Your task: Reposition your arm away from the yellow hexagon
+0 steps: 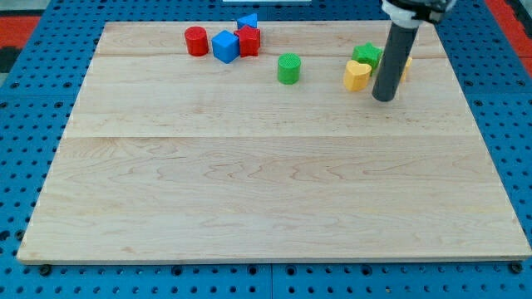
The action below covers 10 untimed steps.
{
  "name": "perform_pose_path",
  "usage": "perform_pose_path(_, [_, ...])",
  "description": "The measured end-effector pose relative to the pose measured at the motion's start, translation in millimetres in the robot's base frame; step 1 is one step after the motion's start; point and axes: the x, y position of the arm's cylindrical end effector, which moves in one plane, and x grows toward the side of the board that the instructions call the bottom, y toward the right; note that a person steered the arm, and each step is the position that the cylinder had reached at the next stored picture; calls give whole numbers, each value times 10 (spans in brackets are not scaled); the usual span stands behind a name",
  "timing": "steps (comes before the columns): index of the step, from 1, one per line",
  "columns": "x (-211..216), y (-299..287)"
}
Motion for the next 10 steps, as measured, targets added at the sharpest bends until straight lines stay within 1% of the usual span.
perform_pose_path(1, [-12, 575])
perform_pose_path(2, [-91, 383])
perform_pose_path(3, [-213, 318])
perform_pose_path(4, [-13, 318])
perform_pose_path(5, [646, 319])
perform_pose_path(6, [872, -391])
perform_pose_path(7, [595, -699])
perform_pose_path(9, [159, -613])
perform_pose_path(10, [100, -599])
